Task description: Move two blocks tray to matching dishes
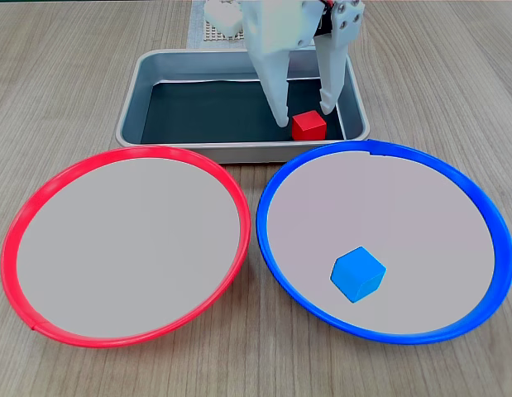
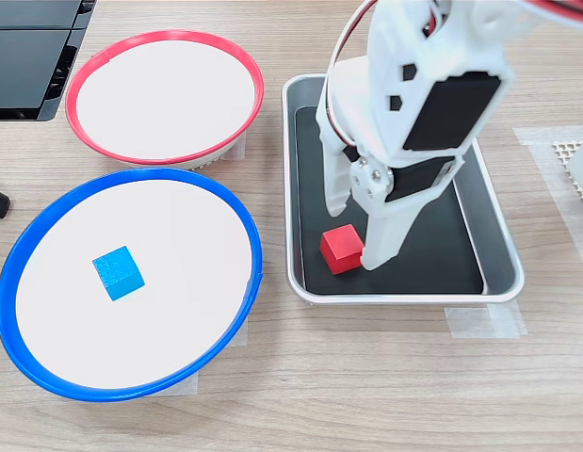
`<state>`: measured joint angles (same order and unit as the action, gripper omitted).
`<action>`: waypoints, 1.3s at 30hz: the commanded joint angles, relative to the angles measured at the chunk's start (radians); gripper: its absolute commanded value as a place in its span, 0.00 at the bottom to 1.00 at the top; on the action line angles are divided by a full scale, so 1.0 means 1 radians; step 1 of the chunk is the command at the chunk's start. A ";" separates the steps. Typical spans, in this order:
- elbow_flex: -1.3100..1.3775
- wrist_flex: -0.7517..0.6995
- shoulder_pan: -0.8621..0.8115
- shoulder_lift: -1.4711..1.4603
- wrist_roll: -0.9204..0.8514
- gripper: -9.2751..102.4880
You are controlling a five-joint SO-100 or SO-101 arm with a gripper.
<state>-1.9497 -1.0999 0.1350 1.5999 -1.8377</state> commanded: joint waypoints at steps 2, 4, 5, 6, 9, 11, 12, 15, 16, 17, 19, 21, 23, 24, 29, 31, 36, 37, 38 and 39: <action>0.029 0.028 0.020 -0.034 0.035 0.28; 0.037 0.031 0.026 -0.051 0.044 0.28; 0.038 0.035 0.029 -0.057 0.046 0.27; 0.040 0.037 0.032 -0.061 0.051 0.23; 0.044 0.046 0.038 -0.064 0.080 0.08; 0.052 0.038 0.037 -0.055 0.092 0.08; 0.061 0.021 0.035 -0.043 0.092 0.08; 0.114 -0.077 0.023 0.017 0.101 0.08; 0.135 -0.109 0.015 0.041 0.110 0.08; 0.161 -0.140 0.005 0.064 0.127 0.08; 0.229 -0.184 -0.031 0.110 0.175 0.08; 0.311 -0.210 -0.089 0.123 0.192 0.08; 0.373 -0.155 -0.169 0.107 0.218 0.08; 0.388 -0.095 -0.210 0.078 0.222 0.08; 0.402 0.166 -0.327 -0.107 0.221 0.08; 0.408 0.249 -0.348 -0.184 0.219 0.08; 0.463 0.356 -0.365 -0.324 0.227 0.09; 0.471 0.365 -0.367 -0.334 0.227 0.12; 0.476 0.379 -0.368 -0.339 0.230 0.18; 0.476 0.385 -0.370 -0.339 0.230 0.26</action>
<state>-1.5140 -0.7394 -0.2209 1.2563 -1.6122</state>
